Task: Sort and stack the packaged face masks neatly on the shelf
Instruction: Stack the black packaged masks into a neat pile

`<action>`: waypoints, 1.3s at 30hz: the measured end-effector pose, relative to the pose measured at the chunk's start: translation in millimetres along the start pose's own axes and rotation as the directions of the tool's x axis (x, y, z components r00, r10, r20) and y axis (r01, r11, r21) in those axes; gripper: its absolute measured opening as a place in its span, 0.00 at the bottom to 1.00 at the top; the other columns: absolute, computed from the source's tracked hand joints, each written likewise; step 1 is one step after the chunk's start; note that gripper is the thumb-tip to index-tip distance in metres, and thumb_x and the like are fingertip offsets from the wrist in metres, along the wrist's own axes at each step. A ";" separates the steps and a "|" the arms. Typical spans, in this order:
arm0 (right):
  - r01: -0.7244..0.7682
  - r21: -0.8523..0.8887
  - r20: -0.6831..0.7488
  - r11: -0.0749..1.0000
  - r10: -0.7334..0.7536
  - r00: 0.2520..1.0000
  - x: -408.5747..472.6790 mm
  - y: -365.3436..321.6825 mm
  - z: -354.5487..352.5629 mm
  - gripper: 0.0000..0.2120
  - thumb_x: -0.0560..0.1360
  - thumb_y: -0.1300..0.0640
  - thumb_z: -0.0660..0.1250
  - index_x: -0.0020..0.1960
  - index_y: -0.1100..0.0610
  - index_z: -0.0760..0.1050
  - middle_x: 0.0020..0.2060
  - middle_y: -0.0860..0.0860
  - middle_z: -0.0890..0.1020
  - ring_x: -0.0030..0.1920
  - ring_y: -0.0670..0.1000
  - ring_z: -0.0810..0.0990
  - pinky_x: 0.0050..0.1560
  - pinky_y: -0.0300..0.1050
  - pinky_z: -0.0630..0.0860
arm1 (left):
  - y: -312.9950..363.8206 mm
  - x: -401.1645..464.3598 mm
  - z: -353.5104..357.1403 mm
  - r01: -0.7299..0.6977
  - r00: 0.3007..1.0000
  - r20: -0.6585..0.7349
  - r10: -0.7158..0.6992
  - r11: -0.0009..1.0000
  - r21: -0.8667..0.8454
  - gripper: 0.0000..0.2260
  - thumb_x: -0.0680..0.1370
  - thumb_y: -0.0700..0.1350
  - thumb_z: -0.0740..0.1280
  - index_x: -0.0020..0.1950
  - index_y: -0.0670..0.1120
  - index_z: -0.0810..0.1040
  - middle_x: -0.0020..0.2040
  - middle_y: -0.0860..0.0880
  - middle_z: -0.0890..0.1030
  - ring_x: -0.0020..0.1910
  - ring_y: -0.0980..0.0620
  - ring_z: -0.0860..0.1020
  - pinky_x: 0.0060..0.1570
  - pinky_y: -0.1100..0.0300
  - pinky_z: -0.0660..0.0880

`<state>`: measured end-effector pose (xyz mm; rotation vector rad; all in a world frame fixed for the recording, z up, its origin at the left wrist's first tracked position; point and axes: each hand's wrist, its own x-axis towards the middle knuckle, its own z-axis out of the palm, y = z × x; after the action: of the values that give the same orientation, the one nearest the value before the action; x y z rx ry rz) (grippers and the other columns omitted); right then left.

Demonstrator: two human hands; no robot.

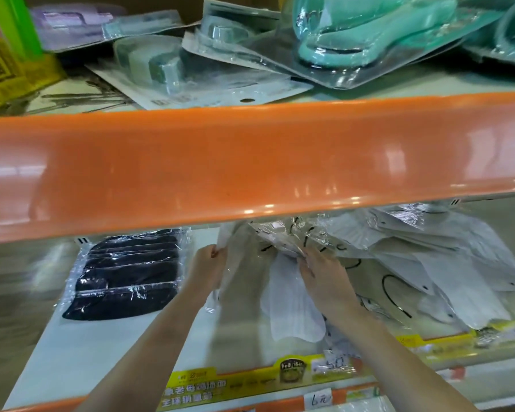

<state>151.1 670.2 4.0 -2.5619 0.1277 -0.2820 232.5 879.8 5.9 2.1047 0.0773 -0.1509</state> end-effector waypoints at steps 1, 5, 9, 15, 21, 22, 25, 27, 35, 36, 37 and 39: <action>-0.002 0.022 0.007 1.000 0.002 1.000 -2.9 1.4 -1.2 0.11 0.81 0.56 0.57 0.60 0.57 0.72 0.36 0.54 0.78 0.37 0.58 0.78 0.35 0.51 0.71 | 1.3 -3.7 1.8 0.010 1.000 -0.007 -0.011 0.998 -0.056 0.12 0.79 0.40 0.60 0.36 0.42 0.69 0.26 0.48 0.67 0.24 0.50 0.66 0.23 0.61 0.60; 0.039 0.027 0.021 0.999 -0.039 0.999 -13.4 4.5 -2.1 0.12 0.82 0.54 0.55 0.59 0.57 0.73 0.37 0.53 0.78 0.37 0.55 0.76 0.35 0.47 0.65 | 8.2 -14.5 6.8 -0.048 0.998 -0.050 0.045 0.996 -0.071 0.13 0.79 0.41 0.60 0.34 0.44 0.66 0.27 0.49 0.65 0.25 0.51 0.64 0.22 0.65 0.59; 0.002 0.100 -0.088 0.995 0.007 0.996 -20.4 9.1 -3.0 0.09 0.82 0.57 0.57 0.43 0.53 0.67 0.26 0.44 0.67 0.25 0.44 0.67 0.27 0.38 0.60 | 9.0 -16.3 7.0 -0.089 0.992 -0.092 0.091 0.996 0.027 0.14 0.79 0.40 0.59 0.34 0.44 0.62 0.27 0.49 0.63 0.28 0.50 0.63 0.28 0.59 0.57; 0.009 0.218 0.101 0.976 -0.031 0.994 -25.8 8.4 -7.1 0.13 0.80 0.49 0.59 0.62 0.53 0.71 0.52 0.46 0.78 0.49 0.45 0.77 0.49 0.39 0.73 | 12.5 -25.6 15.5 -0.245 0.969 0.020 0.244 0.958 0.150 0.08 0.80 0.44 0.61 0.54 0.44 0.77 0.47 0.50 0.80 0.46 0.52 0.77 0.40 0.66 0.67; 0.096 0.268 0.128 0.959 -0.134 0.983 -31.7 0.4 -23.5 0.24 0.73 0.35 0.54 0.58 0.47 0.77 0.53 0.43 0.79 0.52 0.43 0.77 0.54 0.46 0.73 | 26.3 -36.4 39.7 -0.398 0.917 0.101 0.386 0.897 0.190 0.14 0.80 0.45 0.61 0.66 0.47 0.73 0.64 0.50 0.75 0.65 0.51 0.71 0.60 0.58 0.67; 0.081 0.297 0.081 0.951 -0.110 0.991 -30.1 0.5 -29.3 0.20 0.75 0.38 0.57 0.57 0.48 0.77 0.52 0.43 0.79 0.50 0.43 0.78 0.53 0.47 0.74 | 29.6 -38.3 43.9 -0.407 0.913 0.108 0.393 0.893 0.192 0.14 0.81 0.44 0.60 0.66 0.47 0.73 0.64 0.50 0.75 0.65 0.51 0.71 0.60 0.57 0.67; 0.083 0.274 0.018 0.958 -0.092 0.996 -25.6 5.3 -44.4 0.15 0.76 0.46 0.60 0.57 0.51 0.78 0.50 0.43 0.78 0.52 0.45 0.78 0.53 0.44 0.74 | 32.8 -43.2 57.9 -0.401 0.912 0.180 0.368 0.892 0.208 0.11 0.80 0.41 0.59 0.61 0.45 0.76 0.56 0.50 0.77 0.57 0.48 0.76 0.55 0.55 0.71; 0.082 0.192 0.104 0.978 -0.104 0.989 -26.9 5.2 -46.7 0.12 0.78 0.49 0.61 0.58 0.51 0.78 0.51 0.43 0.77 0.53 0.44 0.76 0.52 0.39 0.70 | 30.0 -42.9 67.6 -0.417 0.902 0.221 0.371 0.881 0.223 0.10 0.79 0.38 0.59 0.56 0.42 0.77 0.51 0.48 0.79 0.52 0.47 0.77 0.51 0.55 0.73; 0.285 -0.226 0.196 0.931 -0.243 0.950 -49.7 -8.3 -0.7 0.21 0.68 0.47 0.63 0.59 0.51 0.77 0.57 0.48 0.78 0.56 0.51 0.76 0.52 0.47 0.75 | 27.7 -44.2 52.9 -0.224 0.949 0.152 0.276 0.931 -0.288 0.11 0.82 0.35 0.58 0.55 0.49 0.76 0.49 0.49 0.79 0.39 0.64 0.79 0.45 0.69 0.75; 0.272 -0.270 0.174 0.924 -0.231 0.957 -47.2 -7.8 3.9 0.21 0.66 0.49 0.65 0.58 0.52 0.79 0.54 0.49 0.80 0.52 0.52 0.79 0.50 0.46 0.77 | 23.9 -43.9 48.3 -0.266 0.953 0.086 0.291 0.937 -0.226 0.13 0.81 0.34 0.57 0.55 0.50 0.76 0.52 0.51 0.80 0.45 0.61 0.79 0.51 0.67 0.74; 0.272 -0.292 0.139 0.917 -0.241 0.961 -44.2 -5.5 10.3 0.21 0.64 0.50 0.65 0.57 0.54 0.79 0.52 0.50 0.81 0.50 0.53 0.80 0.51 0.46 0.75 | 18.4 -43.3 44.9 -0.293 0.951 0.052 0.304 0.944 -0.151 0.14 0.80 0.33 0.58 0.54 0.50 0.77 0.53 0.52 0.80 0.49 0.59 0.78 0.54 0.67 0.73; 0.280 -0.333 0.114 0.900 -0.257 0.960 -36.0 -2.3 16.5 0.20 0.67 0.51 0.60 0.55 0.57 0.79 0.50 0.52 0.81 0.49 0.54 0.81 0.54 0.46 0.73 | 9.6 -44.6 41.0 -0.341 0.939 0.054 0.340 0.940 0.011 0.13 0.78 0.32 0.60 0.54 0.46 0.79 0.51 0.53 0.80 0.49 0.56 0.77 0.50 0.68 0.72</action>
<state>119.9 686.0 -14.7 -2.9392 -0.2262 -0.2982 186.2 840.0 -0.5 2.0979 -0.3206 0.0036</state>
